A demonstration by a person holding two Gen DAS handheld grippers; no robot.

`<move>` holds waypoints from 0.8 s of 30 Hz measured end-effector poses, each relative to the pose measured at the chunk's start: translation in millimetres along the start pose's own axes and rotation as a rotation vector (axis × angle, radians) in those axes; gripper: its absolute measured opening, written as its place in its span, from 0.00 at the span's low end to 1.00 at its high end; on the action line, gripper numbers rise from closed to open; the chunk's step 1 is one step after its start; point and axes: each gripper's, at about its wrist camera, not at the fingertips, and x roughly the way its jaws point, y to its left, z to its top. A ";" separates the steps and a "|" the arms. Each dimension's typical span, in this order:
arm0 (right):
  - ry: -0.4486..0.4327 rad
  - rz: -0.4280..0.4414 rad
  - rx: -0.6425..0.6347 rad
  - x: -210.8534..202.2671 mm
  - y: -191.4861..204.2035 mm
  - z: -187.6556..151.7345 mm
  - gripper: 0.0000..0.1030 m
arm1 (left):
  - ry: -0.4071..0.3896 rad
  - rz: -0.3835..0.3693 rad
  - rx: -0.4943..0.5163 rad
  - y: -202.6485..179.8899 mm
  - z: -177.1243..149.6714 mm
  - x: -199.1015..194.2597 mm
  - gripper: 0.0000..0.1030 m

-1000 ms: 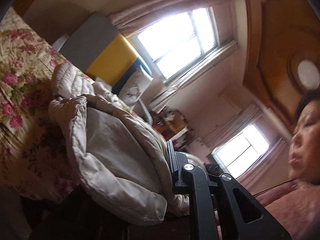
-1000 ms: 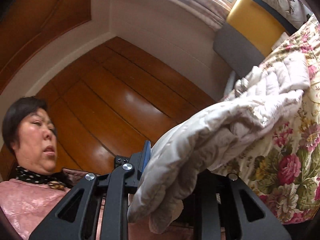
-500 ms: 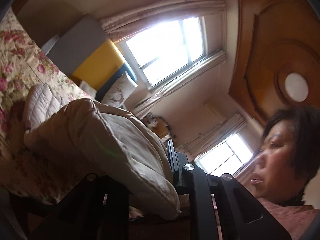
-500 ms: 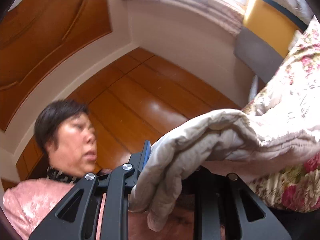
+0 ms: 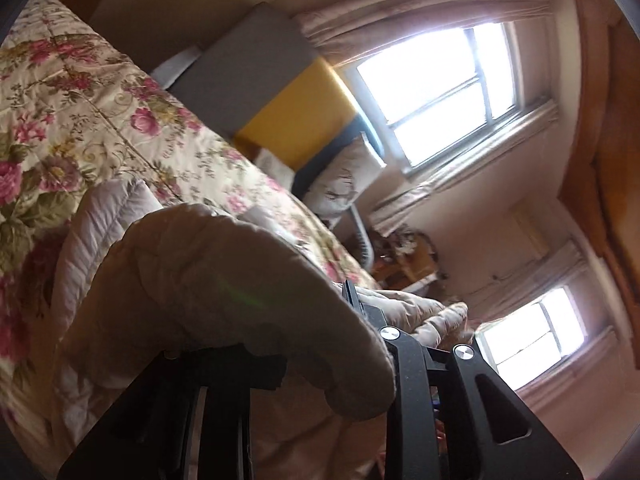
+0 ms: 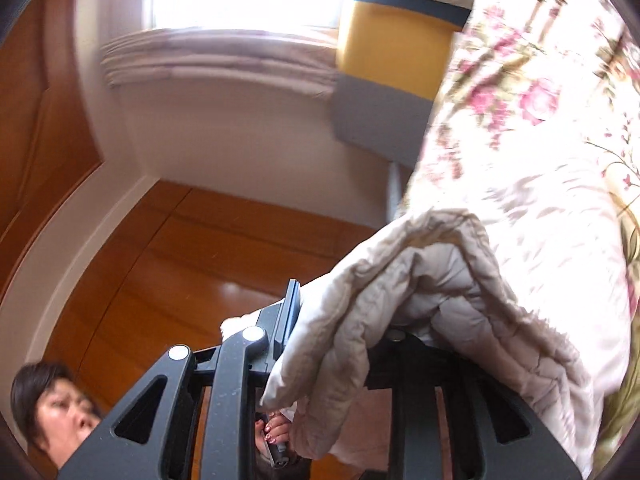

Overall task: Fold large clothes
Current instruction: 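Lift the hem with both grippers and fold it toward the collar, then lay the folded hem onto the jacket body and press it flat with both grippers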

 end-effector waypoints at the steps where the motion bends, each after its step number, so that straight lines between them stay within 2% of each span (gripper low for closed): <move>1: -0.015 -0.025 0.016 1.7 -6.9 6.8 0.24 | 0.008 0.040 -0.012 8.7 4.3 13.6 0.24; 4: -0.061 -0.090 0.062 6.8 -29.6 11.2 0.24 | 0.014 0.153 0.014 21.1 7.4 37.3 0.39; 6: -0.088 -0.105 0.080 7.2 -38.3 13.0 0.25 | -0.002 0.202 0.046 27.0 4.1 50.2 0.61; 7: -0.095 -0.113 0.073 8.4 -40.3 14.7 0.27 | -0.021 0.212 0.062 26.4 2.9 53.6 0.68; 8: -0.098 -0.120 0.060 8.4 -39.3 15.1 0.33 | -0.042 0.218 0.080 24.8 0.5 54.7 0.84; 9: -0.096 -0.126 0.047 9.5 -38.9 16.0 0.37 | -0.072 0.229 0.107 20.5 -0.6 53.3 0.90; 11: -0.100 -0.140 0.029 7.9 -33.0 16.6 0.48 | -0.121 0.254 0.187 11.0 -6.5 55.1 0.90; 13: -0.126 -0.171 -0.006 8.5 -22.4 17.9 0.62 | -0.114 0.284 0.251 6.9 -11.9 60.8 0.92; 15: -0.145 -0.280 -0.101 13.3 1.9 14.6 0.72 | -0.087 0.319 0.288 9.0 -18.5 69.1 0.92; 17: -0.130 -0.488 -0.322 30.1 42.0 3.0 0.80 | -0.069 0.349 0.304 11.6 -25.2 74.9 0.92; 19: -0.099 -0.640 -0.599 52.9 78.5 -19.0 0.81 | -0.061 0.363 0.318 13.3 -29.6 80.3 0.92; 21: -0.061 -0.696 -0.800 75.0 100.3 -41.9 0.84 | -0.061 0.382 0.335 13.6 -31.9 86.7 0.92; 24: 0.077 -0.786 -0.941 114.6 100.5 -60.4 0.86 | -0.057 0.413 0.354 10.8 -36.5 89.6 0.92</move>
